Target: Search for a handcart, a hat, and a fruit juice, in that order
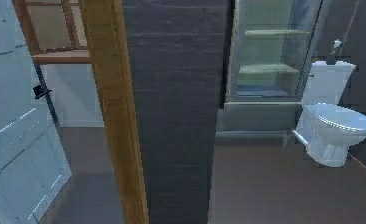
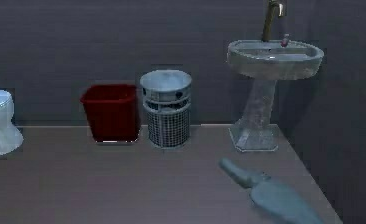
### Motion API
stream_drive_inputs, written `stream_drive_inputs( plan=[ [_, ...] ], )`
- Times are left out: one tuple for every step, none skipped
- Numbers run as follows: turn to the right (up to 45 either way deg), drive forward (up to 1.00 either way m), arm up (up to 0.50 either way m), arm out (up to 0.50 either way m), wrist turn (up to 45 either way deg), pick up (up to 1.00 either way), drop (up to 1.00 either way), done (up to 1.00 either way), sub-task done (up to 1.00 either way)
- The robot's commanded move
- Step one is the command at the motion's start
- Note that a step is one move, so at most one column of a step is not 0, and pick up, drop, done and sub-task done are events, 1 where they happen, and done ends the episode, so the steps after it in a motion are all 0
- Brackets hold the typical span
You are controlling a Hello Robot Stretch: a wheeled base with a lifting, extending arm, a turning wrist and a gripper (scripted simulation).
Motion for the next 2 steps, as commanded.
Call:
stream_drive_inputs(
  plan=[
    [-45.0, 0.00, 0.00, 0.00, 0.0, 0.00, 0.00, 0.00, 0.00],
    [-39.0, 0.00, 0.00, 0.00, 0.0, 0.00, 0.00, 0.00, 0.00]
  ],
)
